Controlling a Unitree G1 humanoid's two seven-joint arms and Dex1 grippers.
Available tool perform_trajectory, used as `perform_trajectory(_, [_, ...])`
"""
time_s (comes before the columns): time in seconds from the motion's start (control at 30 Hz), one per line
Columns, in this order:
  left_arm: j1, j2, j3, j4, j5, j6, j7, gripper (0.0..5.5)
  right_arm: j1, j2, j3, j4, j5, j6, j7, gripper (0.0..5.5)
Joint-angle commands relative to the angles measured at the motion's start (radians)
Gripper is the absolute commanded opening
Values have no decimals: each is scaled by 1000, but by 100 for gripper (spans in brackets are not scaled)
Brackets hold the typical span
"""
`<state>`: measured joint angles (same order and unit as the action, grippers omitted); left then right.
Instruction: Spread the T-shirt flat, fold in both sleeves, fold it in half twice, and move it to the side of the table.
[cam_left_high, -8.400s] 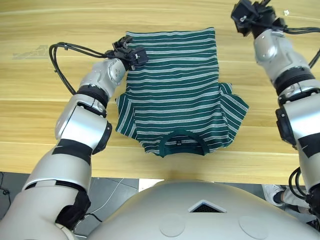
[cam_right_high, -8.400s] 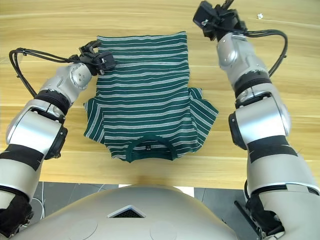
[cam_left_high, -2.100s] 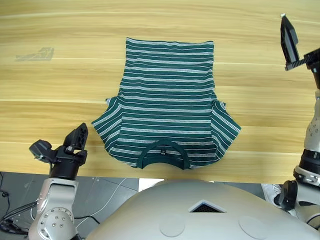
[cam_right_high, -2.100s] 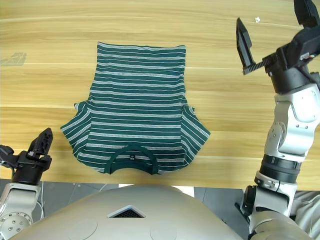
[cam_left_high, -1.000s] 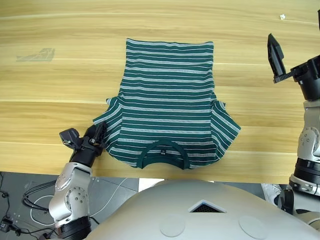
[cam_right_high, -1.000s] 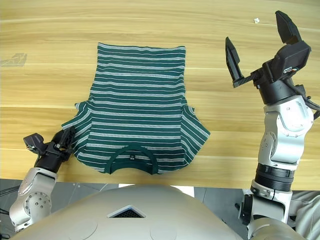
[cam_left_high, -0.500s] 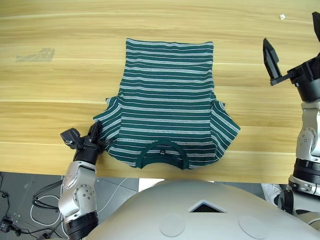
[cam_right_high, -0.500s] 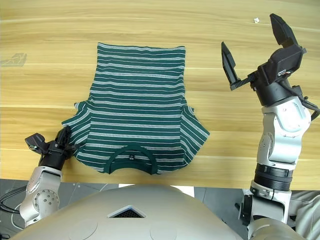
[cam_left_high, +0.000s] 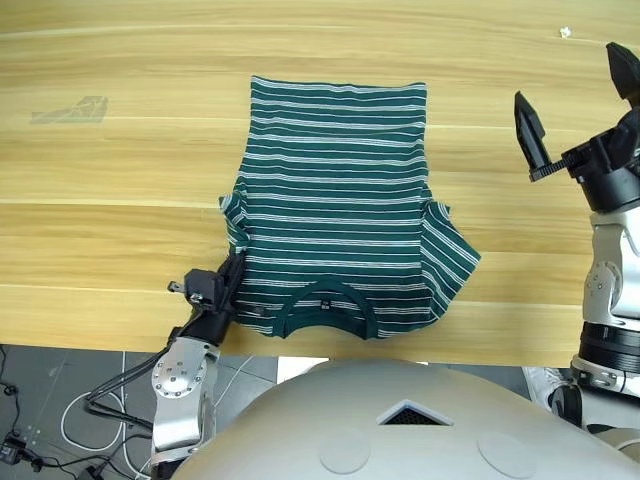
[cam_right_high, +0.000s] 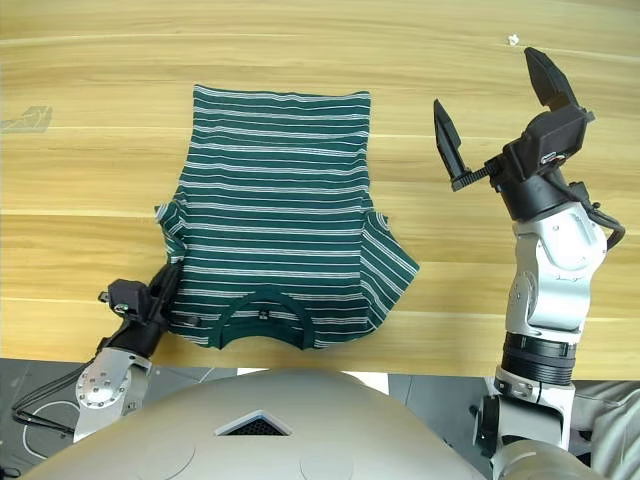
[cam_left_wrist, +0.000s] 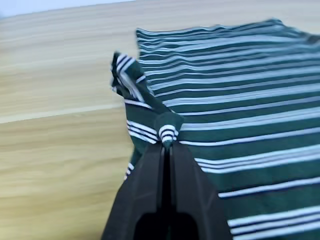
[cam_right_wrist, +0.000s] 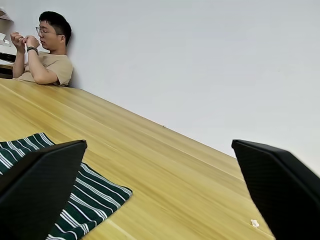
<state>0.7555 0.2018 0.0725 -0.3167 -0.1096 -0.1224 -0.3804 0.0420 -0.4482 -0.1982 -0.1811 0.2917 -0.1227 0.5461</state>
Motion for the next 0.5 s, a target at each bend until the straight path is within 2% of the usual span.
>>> perform_trajectory(0.03, [20, 34, -52, 3, 78, -53, -10, 2, 19, 15, 12, -2, -8, -4, -4, 540])
perform_trajectory(0.27, [54, 72, -141, -103, 140, -99, -26, 2, 29, 26, 25, 4, -13, -8, -6, 540])
perform_trajectory(0.5, [40, 108, -145, -71, 282, -35, 39, 2, 52, 37, 35, -5, -16, -12, -8, 540])
